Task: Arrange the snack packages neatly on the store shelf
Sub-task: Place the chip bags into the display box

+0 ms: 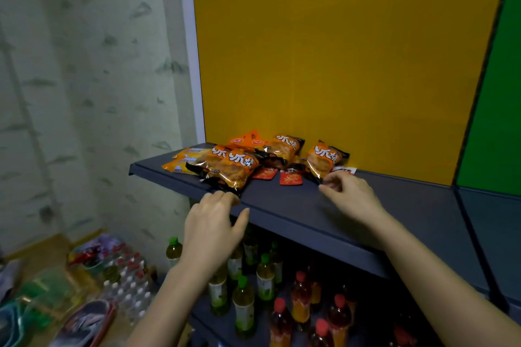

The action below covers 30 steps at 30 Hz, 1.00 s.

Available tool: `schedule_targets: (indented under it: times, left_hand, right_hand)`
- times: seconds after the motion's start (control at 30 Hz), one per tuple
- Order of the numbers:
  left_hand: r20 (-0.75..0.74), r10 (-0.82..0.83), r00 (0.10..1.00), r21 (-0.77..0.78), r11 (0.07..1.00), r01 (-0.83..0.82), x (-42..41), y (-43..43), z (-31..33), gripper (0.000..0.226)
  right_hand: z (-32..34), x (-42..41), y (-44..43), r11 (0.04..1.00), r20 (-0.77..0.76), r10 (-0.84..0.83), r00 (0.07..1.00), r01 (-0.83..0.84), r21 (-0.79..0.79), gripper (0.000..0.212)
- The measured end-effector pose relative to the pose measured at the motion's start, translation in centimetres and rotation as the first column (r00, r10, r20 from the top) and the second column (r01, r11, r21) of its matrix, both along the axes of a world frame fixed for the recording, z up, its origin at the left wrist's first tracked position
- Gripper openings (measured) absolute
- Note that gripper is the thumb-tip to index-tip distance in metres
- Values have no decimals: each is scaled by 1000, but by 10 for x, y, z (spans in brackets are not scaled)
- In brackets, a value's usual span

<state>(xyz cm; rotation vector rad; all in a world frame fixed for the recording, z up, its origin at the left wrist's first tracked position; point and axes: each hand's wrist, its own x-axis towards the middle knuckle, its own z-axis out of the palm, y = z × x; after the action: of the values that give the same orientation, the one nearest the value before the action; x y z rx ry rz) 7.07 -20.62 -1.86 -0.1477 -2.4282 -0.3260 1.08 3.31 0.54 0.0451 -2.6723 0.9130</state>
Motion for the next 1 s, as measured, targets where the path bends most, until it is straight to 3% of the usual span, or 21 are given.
schedule_targets:
  times: [0.2,0.4,0.53,0.77,0.9,0.93,1.0]
  left_hand:
    - [10,59,998,-63,996,-58,-88,-19,26,46]
    - [310,186,932,-173,975,-138,-174,-25,43,98]
    - [444,176,878,-148,981,-122,-203,-30,42,111]
    - [503,71,861,-50,997,-53,-220,-37,35,97]
    - [466,-30,884,50,999,7,-220,-40,35,86]
    - [453,-59,889,77,997,27,-219,-42,35,85]
    - [403,-103,909,105,992,66,-215,-48,38,82]
  right_hand:
    - [15,-82,-4,985,51,-168,984,170,-37,57]
    - [20,-162,1,925,212,-317,925,350,-146,59]
    - [13,-204,-5,874,254,-355,900,416,-253,99]
    - [0,-216,-20,770,295,-464,835,545,-332,108]
    - [-11,-228,-15,685,300,-390,870,492,-537,129]
    - [-13,-228,-15,658,293,-394,871,490,-572,118]
    - [-8,-221,-23,603,261,-411,873,475,-640,71]
